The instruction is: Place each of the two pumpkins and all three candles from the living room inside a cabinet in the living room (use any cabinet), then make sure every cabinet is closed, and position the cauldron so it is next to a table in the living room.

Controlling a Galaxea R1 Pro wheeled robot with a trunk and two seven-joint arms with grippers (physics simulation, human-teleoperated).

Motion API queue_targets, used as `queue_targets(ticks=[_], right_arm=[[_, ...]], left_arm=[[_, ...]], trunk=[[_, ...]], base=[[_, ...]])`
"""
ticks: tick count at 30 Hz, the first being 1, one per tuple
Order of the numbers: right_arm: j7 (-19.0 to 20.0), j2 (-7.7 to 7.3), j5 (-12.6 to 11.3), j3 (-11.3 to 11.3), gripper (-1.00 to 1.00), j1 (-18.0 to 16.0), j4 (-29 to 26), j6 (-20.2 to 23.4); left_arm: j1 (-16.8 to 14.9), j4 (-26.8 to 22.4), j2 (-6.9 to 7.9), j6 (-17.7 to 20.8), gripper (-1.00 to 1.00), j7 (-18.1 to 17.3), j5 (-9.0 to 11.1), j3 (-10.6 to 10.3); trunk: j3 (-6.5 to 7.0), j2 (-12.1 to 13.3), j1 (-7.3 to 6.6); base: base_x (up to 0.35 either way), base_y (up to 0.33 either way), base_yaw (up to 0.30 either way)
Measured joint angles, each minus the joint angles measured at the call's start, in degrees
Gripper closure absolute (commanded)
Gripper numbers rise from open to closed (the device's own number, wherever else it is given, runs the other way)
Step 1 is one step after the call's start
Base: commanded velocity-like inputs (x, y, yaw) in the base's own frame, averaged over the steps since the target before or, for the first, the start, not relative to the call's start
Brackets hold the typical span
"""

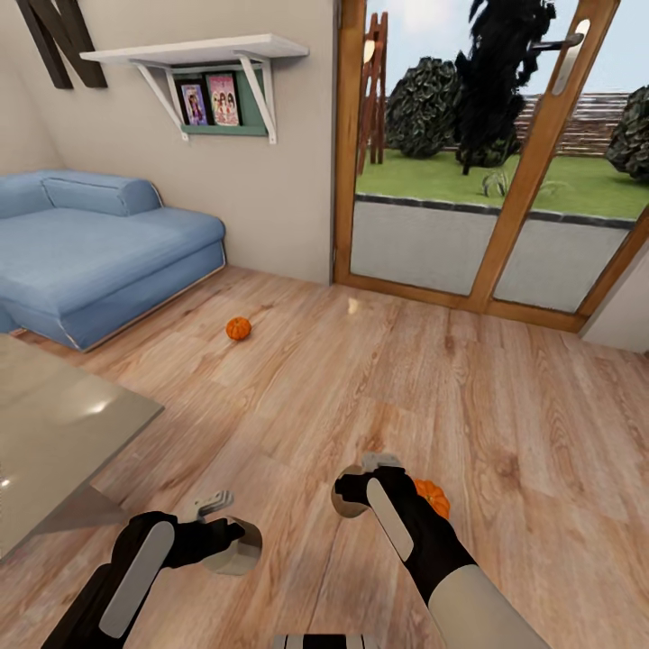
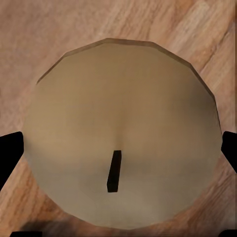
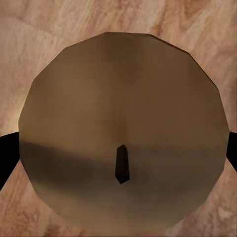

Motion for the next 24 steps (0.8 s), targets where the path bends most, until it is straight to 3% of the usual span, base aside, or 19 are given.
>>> queue_targets(ticks=[13,24], right_arm=[[0.1,0.0,0.0,0.1,1.0,0.0,0.1,0.0],[0.1,0.0,0.0,0.1,1.0,0.0,0.1,0.0]], left_arm=[[0.0,0.0,-0.19,0.0,1.0,0.0,0.0,0.0],[0.0,0.0,-1.14,0.0,1.0,0.3,-0.1,-0.1]], trunk=[[2.33,5.2,-2.86],[4.0,9.6,-5.27]], base=[[0.0,0.0,-0.001],[0.0,0.0,-0.157]])
